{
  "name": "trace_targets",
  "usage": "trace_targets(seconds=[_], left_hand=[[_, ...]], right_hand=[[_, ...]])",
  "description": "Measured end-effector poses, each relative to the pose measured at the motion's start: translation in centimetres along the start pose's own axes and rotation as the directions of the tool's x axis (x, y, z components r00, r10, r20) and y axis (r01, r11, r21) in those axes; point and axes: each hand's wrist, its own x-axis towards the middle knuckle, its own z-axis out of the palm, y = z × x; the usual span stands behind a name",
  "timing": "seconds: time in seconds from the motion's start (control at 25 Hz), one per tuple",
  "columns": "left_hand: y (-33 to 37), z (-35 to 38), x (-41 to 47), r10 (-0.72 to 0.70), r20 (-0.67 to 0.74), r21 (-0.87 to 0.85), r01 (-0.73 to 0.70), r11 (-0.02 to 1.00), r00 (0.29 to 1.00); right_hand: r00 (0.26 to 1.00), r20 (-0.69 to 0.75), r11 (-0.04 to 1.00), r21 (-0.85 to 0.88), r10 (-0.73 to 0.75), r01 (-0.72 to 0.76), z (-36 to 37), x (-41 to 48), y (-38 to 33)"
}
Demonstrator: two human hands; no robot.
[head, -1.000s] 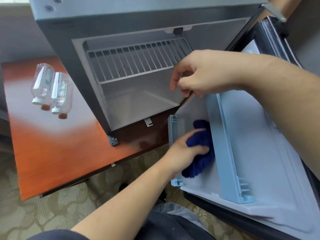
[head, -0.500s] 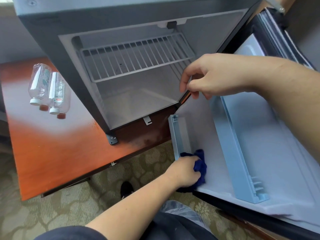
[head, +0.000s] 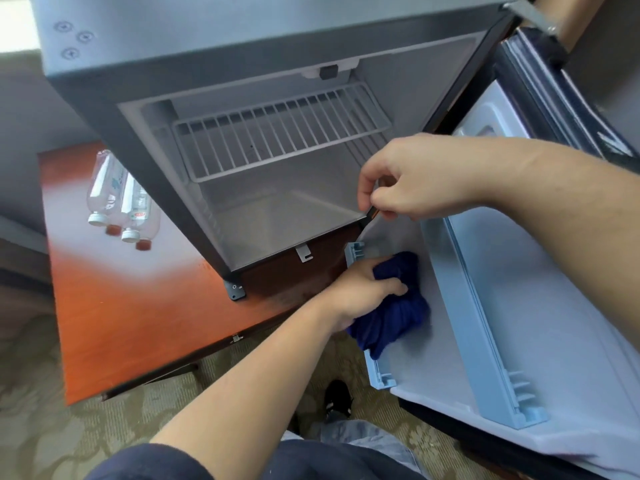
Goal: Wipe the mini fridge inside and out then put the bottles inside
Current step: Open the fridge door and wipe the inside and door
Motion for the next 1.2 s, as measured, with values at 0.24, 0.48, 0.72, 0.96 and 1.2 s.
trace_targets(seconds=[0.24, 0.48, 0.72, 0.96, 1.2], left_hand=[[-2.0, -6.3, -3.6, -0.001, -0.263, -0.390, -0.105, 0.915, 0.965], [-1.3, -11.4, -5.8, 0.045, -0.491, -0.131, -0.125, 0.983, 0.870], [-0.9, -12.7, -6.5, 0.114, -0.554, -0.266, -0.305, 0.914, 0.825], [-0.7, -12.4, -6.3, 0.137, -0.528, -0.167, -0.261, 0.951, 0.838], [-0.9, -13.3, -5.3, 0.189, -0.518, 0.081, -0.171, 0.982, 0.834]], right_hand=[[0.999, 0.041, 0.996, -0.086, -0.009, 0.012, 0.8, -0.8, -1.1], [0.952, 0.255, 0.976, -0.178, 0.170, -0.127, 1.8, 2.1, -5.5], [0.805, 0.501, 0.426, 0.683, 0.317, -0.593, 10.1, 7.9, -9.6], [0.915, 0.385, -0.293, 0.895, 0.123, -0.337, 17.4, 11.0, -7.6], [0.878, 0.263, -0.298, 0.943, 0.399, -0.147, 17.7, 13.6, -4.9]])
